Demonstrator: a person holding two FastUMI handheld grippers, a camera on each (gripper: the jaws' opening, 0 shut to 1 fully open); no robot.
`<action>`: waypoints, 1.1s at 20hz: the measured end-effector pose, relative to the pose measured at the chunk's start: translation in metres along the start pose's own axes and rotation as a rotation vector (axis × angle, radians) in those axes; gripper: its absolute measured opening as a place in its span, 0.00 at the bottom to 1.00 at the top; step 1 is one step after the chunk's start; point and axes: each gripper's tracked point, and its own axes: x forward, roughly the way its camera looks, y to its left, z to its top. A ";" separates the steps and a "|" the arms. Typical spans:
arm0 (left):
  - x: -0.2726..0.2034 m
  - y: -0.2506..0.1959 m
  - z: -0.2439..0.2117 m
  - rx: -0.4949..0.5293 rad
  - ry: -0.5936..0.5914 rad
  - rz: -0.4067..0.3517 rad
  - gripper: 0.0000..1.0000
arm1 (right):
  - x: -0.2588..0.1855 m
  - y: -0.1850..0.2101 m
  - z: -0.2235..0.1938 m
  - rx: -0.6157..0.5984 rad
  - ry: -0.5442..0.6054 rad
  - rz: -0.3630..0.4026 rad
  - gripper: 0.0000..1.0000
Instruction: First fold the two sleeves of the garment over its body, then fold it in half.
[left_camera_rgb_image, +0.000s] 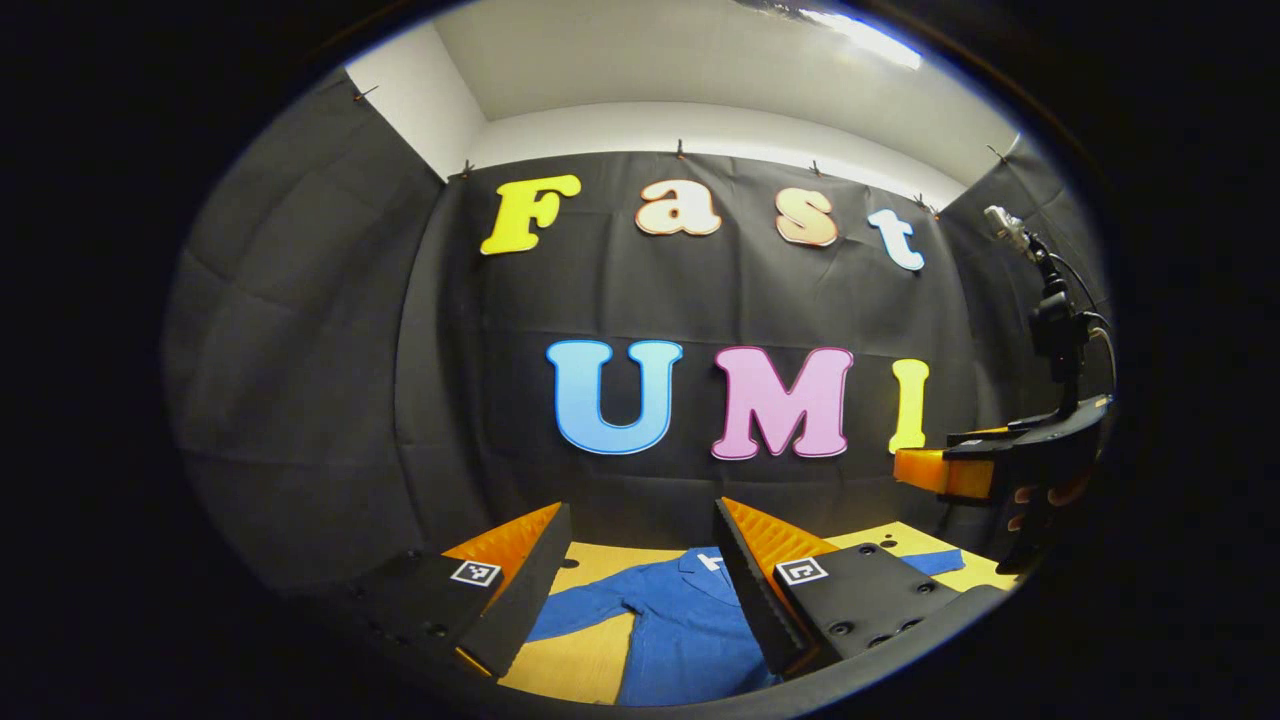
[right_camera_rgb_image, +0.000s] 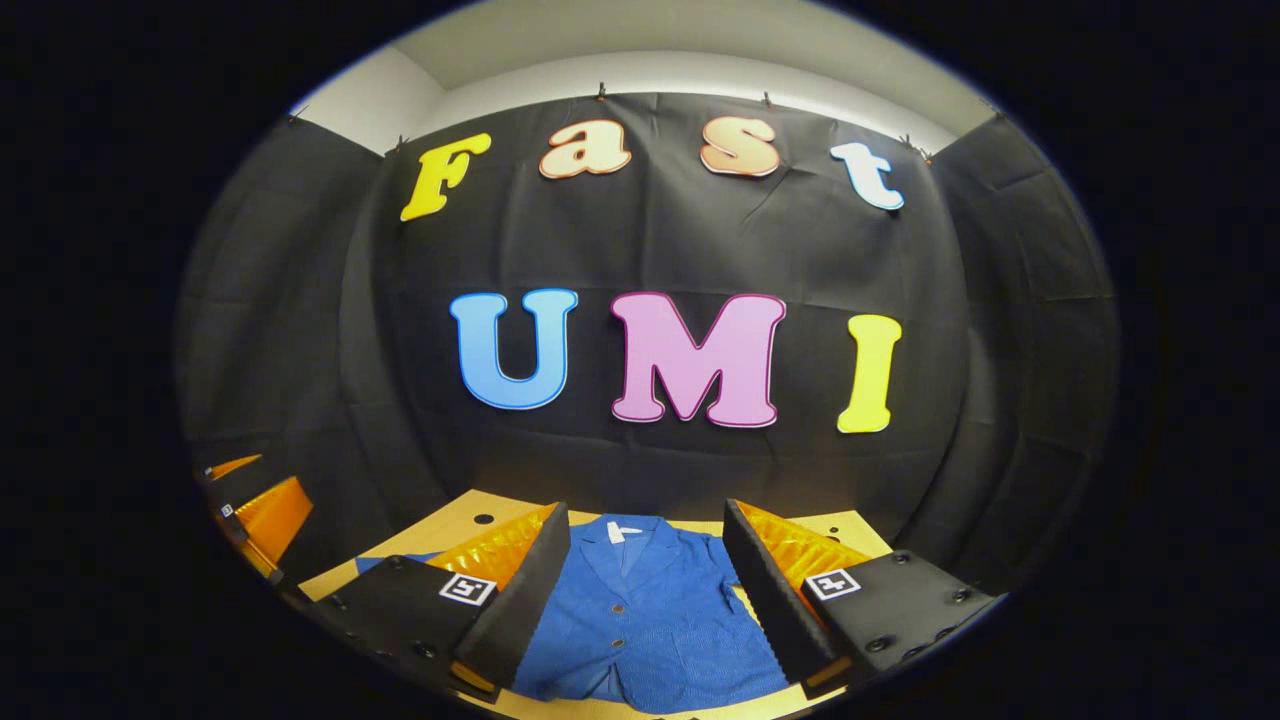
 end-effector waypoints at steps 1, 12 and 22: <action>0.000 -0.001 -0.005 0.008 0.006 0.007 0.82 | 0.009 0.001 -0.002 -0.002 0.012 0.008 0.96; 0.013 -0.018 -0.026 -0.001 0.087 0.122 0.82 | 0.138 -0.054 -0.125 0.071 0.375 0.020 0.98; 0.031 -0.090 -0.045 -0.038 0.166 0.164 0.82 | 0.219 -0.221 -0.243 0.256 0.644 -0.214 0.98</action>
